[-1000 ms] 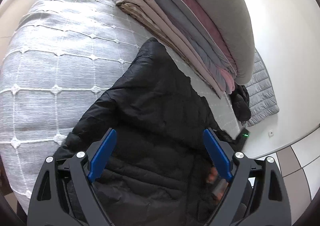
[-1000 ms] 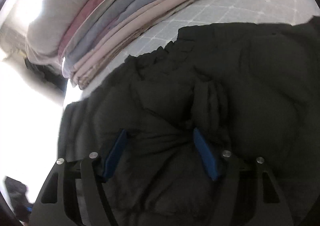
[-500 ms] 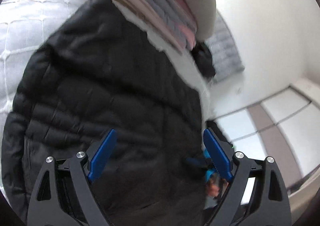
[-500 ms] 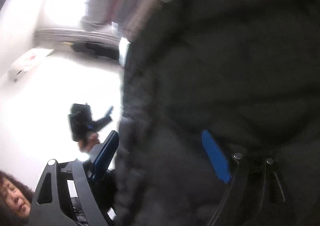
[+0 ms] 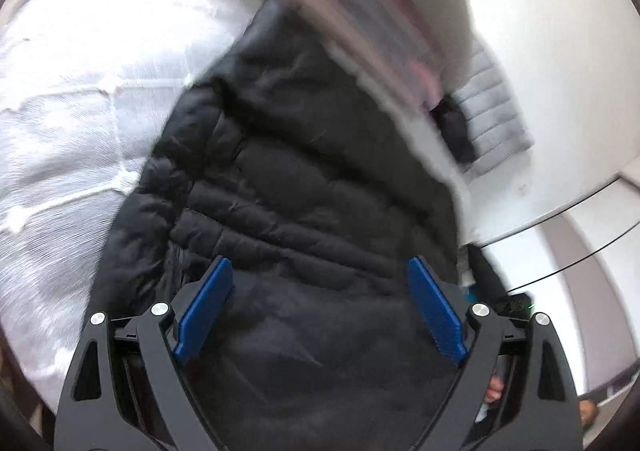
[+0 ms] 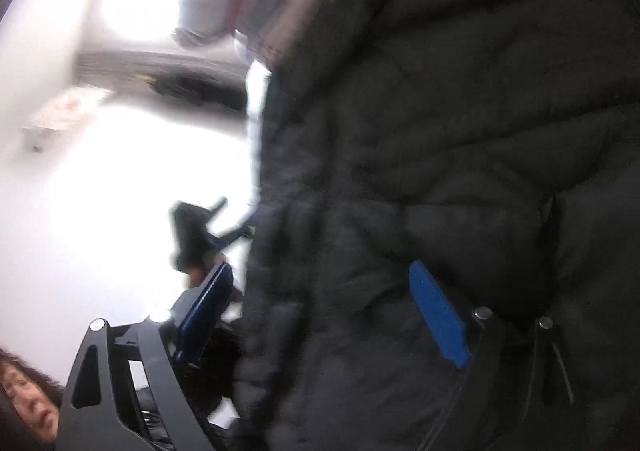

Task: Fold large clothes
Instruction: 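Grasp the jacket side with the left tool and fold it over the body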

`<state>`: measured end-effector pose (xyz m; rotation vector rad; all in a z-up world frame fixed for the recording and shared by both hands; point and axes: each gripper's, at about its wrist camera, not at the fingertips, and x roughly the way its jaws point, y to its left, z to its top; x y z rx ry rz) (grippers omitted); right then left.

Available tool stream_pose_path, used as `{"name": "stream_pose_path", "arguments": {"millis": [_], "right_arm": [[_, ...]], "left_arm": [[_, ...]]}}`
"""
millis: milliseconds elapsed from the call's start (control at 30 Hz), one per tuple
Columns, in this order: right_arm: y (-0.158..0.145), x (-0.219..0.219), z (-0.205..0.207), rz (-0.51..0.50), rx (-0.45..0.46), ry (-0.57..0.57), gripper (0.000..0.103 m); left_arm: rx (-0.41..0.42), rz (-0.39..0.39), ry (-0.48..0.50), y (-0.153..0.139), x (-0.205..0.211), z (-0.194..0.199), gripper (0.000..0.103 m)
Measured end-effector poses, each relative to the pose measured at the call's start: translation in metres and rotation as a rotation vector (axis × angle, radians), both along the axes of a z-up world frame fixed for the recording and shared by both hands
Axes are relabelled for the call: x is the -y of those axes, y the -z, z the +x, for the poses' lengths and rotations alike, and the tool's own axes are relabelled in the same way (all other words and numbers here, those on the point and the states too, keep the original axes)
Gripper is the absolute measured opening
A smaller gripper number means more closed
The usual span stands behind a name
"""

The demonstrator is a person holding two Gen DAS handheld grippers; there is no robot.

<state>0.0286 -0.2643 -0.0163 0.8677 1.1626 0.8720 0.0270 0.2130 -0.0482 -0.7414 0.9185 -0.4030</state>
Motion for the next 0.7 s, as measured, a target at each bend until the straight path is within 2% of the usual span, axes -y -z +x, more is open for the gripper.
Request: {"name": "stream_pose_path", "arguments": {"millis": [33,100,167,233,333,400,467,567,633,700], "right_arm": [[-0.014,0.009,-0.008,0.014,0.051,0.013,0.087],[-0.028,0.031,-0.027,-0.013,0.090,0.058,0.088],[-0.032,0.068,-0.050,-0.055,0.098,0.144,0.089],[-0.022,0.108,-0.074,-0.063,0.067,0.238,0.089],[0.007,0.160,-0.107,-0.085,-0.001,0.360,0.089],[0.032,0.178,-0.119,-0.100,-0.049,0.403,0.089],[0.048,0.185,-0.131,-0.088,-0.097,0.431,0.089],[0.069,0.183,-0.142,-0.014,-0.128,0.431,0.089],[0.079,0.174,-0.149,0.040,-0.134,0.403,0.089],[0.082,0.165,-0.148,0.053,-0.138,0.365,0.089]], "left_arm": [[0.020,-0.008,0.000,-0.009,-0.007,-0.009,0.086],[0.055,-0.009,0.014,-0.029,-0.022,-0.031,0.086],[0.053,0.009,0.020,-0.042,-0.044,-0.059,0.089],[0.029,0.014,0.004,-0.043,-0.063,-0.081,0.090],[-0.067,0.013,-0.029,-0.020,-0.089,-0.112,0.090],[-0.144,-0.014,-0.036,0.004,-0.091,-0.124,0.090],[-0.216,-0.062,-0.013,0.031,-0.085,-0.136,0.090],[-0.290,-0.110,0.052,0.059,-0.062,-0.145,0.090],[-0.297,-0.130,0.103,0.063,-0.044,-0.149,0.090],[-0.283,-0.107,0.138,0.058,-0.032,-0.152,0.091]]}}
